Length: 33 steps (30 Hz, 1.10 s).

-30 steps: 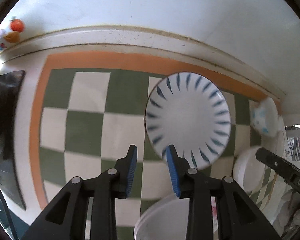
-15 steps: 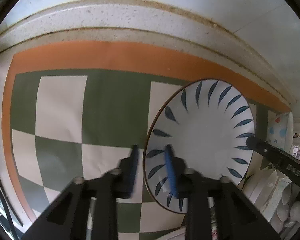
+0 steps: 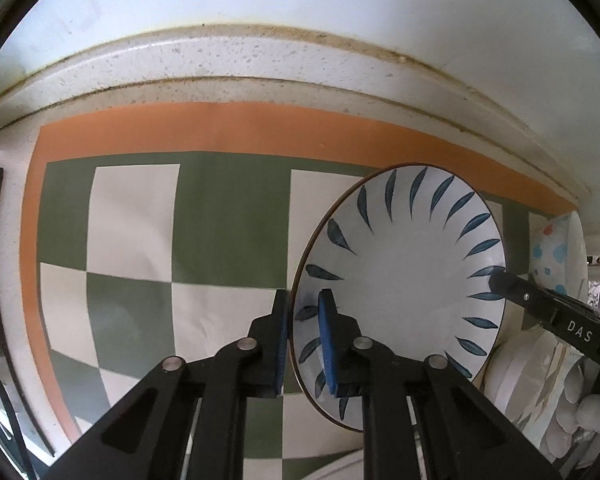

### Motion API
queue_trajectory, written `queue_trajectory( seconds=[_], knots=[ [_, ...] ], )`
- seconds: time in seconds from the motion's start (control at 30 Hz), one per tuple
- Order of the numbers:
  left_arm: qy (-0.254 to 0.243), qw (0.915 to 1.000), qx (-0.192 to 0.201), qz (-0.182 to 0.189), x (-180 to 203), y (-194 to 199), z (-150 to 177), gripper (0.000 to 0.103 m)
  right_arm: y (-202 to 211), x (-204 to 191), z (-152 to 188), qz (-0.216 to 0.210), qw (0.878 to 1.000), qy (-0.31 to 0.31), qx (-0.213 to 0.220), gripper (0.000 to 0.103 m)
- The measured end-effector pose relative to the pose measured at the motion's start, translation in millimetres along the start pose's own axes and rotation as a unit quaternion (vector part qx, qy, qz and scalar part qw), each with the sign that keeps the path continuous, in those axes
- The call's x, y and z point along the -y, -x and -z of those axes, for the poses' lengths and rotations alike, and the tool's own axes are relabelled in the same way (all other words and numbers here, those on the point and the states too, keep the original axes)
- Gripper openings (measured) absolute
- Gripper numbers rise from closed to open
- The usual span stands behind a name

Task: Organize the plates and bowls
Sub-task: 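Carry the blue-striped plate onto the plate stack and open both grippers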

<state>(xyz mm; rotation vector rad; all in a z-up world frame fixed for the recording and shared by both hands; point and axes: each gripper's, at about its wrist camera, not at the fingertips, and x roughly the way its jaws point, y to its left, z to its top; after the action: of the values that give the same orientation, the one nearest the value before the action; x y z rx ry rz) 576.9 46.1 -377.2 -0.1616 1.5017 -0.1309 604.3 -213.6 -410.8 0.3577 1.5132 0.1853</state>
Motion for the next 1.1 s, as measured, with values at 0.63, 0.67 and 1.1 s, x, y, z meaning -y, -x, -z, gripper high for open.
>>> queue_trajectory(
  seconds=[0.63,0.67,1.1],
  knots=[
    [-0.015,0.9997,0.021,-0.001,2.9,74.1,111.3,0.012,60.0,-13.4,122.9,-0.025,0.999,0.042,-0.009,0.008],
    [-0.016,0.9996,0.021,-0.001,2.6,75.8,118.9,0.012,61.3,-10.3,131.7,-0.028,0.999,0.042,-0.011,0.008],
    [-0.004,0.9999,-0.014,0.000,4.9,50.1,182.0,0.012,46.3,7.2,209.7,-0.032,0.998,0.038,-0.037,0.007]
  ],
)
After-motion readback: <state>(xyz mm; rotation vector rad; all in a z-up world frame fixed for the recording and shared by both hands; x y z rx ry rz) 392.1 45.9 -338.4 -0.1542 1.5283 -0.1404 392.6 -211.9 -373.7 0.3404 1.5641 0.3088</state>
